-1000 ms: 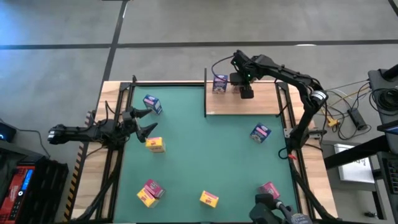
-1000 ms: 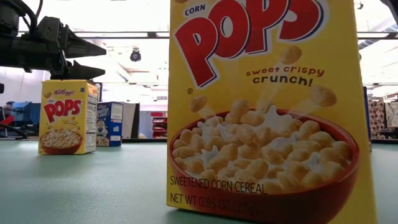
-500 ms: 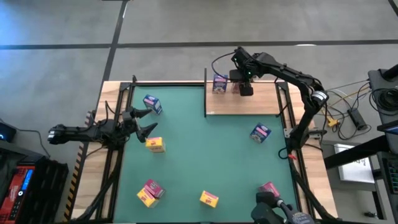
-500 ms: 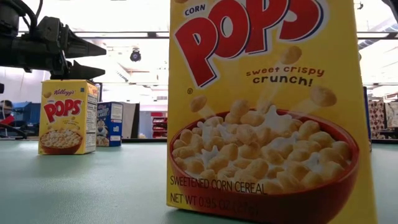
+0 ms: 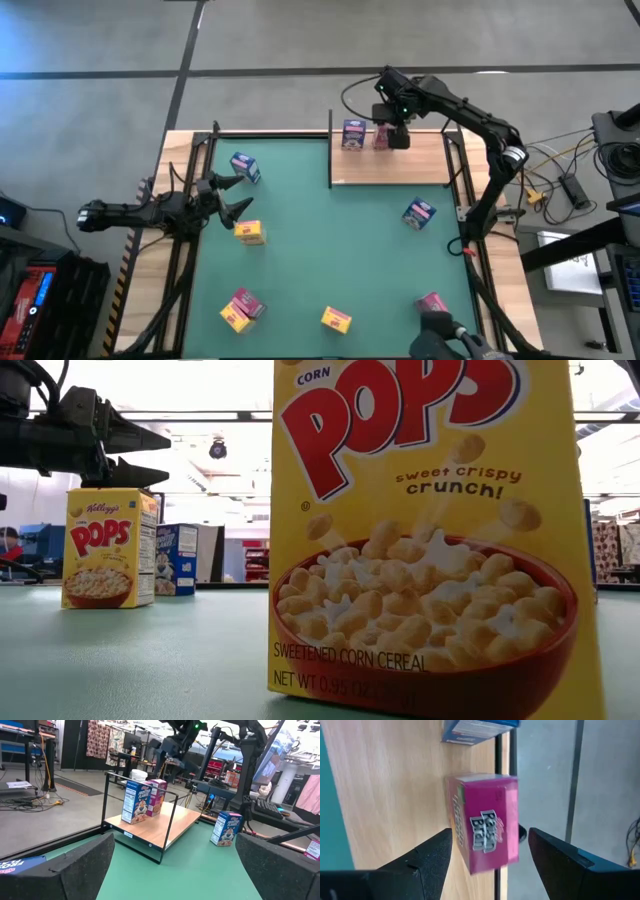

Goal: Stack cereal on shelf
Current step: Put the right blue cereal box on the shelf

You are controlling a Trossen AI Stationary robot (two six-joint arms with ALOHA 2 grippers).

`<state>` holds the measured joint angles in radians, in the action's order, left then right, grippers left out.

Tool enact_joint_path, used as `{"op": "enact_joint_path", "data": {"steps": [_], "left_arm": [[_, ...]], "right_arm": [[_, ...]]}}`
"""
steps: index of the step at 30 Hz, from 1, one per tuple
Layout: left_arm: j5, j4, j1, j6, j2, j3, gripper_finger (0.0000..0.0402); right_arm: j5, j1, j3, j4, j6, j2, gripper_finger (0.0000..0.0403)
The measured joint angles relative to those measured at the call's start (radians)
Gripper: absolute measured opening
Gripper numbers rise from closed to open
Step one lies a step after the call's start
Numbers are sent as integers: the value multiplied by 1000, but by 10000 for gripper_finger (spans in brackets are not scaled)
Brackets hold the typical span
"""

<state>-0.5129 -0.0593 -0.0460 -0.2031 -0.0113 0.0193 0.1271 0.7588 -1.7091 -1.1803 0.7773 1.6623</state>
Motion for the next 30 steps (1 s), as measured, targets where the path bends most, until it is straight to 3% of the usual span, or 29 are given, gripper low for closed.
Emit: {"op": "enact_joint_path", "data": {"steps": [10, 23, 30], "left_arm": [[0, 0, 0, 0, 0, 0, 400], [0, 0, 0, 0, 0, 0, 400], [0, 0, 0, 0, 0, 0, 400]], "right_arm": [[6, -39, -47, -72, -141, -44, 251], [-31, -150, -30, -333, -626, -108, 247], [-34, -262, 80, -361, -832, -137, 247]]}}
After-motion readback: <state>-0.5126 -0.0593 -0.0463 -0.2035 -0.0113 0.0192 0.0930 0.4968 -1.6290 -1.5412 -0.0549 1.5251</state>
